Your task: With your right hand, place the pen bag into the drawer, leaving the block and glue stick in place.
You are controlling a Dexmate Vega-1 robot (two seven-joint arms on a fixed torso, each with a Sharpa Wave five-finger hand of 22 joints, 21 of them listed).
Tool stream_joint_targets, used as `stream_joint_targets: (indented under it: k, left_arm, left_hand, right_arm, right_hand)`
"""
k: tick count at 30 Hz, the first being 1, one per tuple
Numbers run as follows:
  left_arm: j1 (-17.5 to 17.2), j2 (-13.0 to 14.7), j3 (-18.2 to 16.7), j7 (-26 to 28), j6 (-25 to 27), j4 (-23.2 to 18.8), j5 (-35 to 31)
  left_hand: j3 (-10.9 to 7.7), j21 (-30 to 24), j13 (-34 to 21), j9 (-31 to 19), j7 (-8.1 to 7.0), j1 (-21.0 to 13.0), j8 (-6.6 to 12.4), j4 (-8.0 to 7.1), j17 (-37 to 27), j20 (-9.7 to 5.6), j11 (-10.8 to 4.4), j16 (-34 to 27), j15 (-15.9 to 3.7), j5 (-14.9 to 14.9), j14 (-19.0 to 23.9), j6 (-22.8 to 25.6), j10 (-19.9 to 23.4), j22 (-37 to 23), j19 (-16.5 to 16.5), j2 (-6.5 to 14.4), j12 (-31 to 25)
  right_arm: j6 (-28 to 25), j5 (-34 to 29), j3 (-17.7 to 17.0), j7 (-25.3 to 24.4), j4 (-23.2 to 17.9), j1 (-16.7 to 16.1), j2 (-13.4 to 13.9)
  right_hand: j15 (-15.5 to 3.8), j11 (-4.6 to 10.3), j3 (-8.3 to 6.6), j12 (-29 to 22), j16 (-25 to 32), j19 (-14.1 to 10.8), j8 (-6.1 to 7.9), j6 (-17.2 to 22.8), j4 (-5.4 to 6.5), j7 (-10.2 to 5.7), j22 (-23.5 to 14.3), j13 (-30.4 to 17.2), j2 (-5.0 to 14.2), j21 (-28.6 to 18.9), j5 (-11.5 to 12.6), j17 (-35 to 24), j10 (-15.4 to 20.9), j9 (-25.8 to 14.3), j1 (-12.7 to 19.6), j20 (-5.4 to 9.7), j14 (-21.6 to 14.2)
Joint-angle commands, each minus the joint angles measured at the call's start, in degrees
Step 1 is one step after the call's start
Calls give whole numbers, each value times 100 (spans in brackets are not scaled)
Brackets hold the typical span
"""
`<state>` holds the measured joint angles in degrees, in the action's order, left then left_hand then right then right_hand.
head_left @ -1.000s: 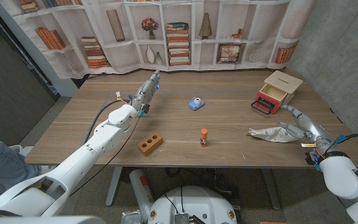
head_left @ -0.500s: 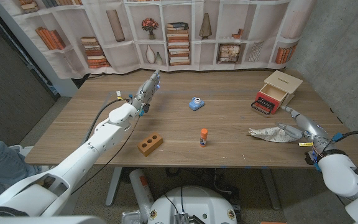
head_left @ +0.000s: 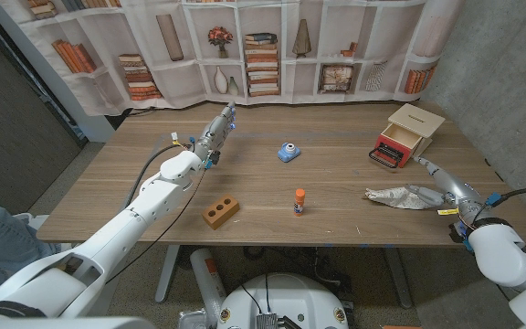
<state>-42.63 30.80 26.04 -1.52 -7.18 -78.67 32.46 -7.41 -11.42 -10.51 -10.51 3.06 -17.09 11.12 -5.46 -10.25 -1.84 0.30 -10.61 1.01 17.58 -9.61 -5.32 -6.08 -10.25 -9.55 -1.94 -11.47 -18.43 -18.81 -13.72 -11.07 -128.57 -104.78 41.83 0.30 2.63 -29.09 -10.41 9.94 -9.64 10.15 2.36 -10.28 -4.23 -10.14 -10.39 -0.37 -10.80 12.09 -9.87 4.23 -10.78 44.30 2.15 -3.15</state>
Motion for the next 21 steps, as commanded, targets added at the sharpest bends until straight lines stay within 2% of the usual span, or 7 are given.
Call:
stream_joint_targets:
  k: [1,5,8,11,18,21]
  left_arm:
    - [-11,-2,-3,16,5,-18,1]
    - [-29,-3,-11,16,-9,-3,12]
    - [-41,-7,-20,18,-16,15,26]
    - [-55,-10,-29,26,-28,26,35]
    - [-65,-16,-37,23,-62,50,40]
    - [-64,-25,-39,20,-67,63,49]
  left_hand:
    - [38,-1,-27,-25,-19,-21,17,3,-17,-60,-12,4,32,-7,-109,-9,-31,-33,-518,33,-14]
    - [42,-2,-27,-25,-19,-22,18,3,-18,-59,-12,3,35,-8,-109,-7,-32,-33,-520,35,-14]
    - [45,-1,-28,-25,-21,-22,18,3,-18,-56,-11,2,36,-8,-109,-8,-34,-33,-526,36,-13]
    - [49,-1,-28,-25,-21,-23,18,2,-18,-53,-26,2,35,-9,-111,-7,-34,-33,-529,38,-14]
    - [56,-3,-28,-25,-16,-24,18,1,-19,-38,-8,0,39,-11,-111,-8,-38,-34,-531,43,-13]
    - [60,-4,-28,-25,-16,-25,19,0,-19,-35,-11,0,38,-12,-112,-4,-37,-34,-534,45,-14]
  right_arm:
    - [-466,-91,-65,325,-220,-89,165]
    - [-667,-114,-46,436,-289,-67,219]
    - [-792,-114,-36,509,-331,-47,260]
    - [-924,-133,-14,561,-371,-26,309]
    - [-1210,-166,11,732,-444,15,484]
    - [-1314,-145,11,812,-459,35,545]
  right_hand:
    - [-9,-18,-62,0,-23,42,-18,-184,-4,-2,-1,-20,-21,4,43,-15,-133,-21,144,28,133]
    - [62,-49,-88,1,-26,98,-5,-267,-1,11,-1,-20,-41,15,46,-16,-224,-22,211,-22,218]
    - [362,-36,-116,-32,-2,102,39,-295,16,12,0,-19,-92,-4,41,-15,-277,-21,293,-179,280]
    - [487,-31,-125,-41,-2,89,55,-297,25,15,1,-18,-118,-14,38,-15,-300,-21,322,-299,314]
    - [581,-31,-125,-72,-1,103,106,-194,43,2,1,-16,-156,-13,30,-15,-266,-19,332,-435,362]
    - [609,-29,-127,-90,2,86,116,-165,55,-10,1,-15,-172,-23,26,-15,-238,-18,336,-558,386]
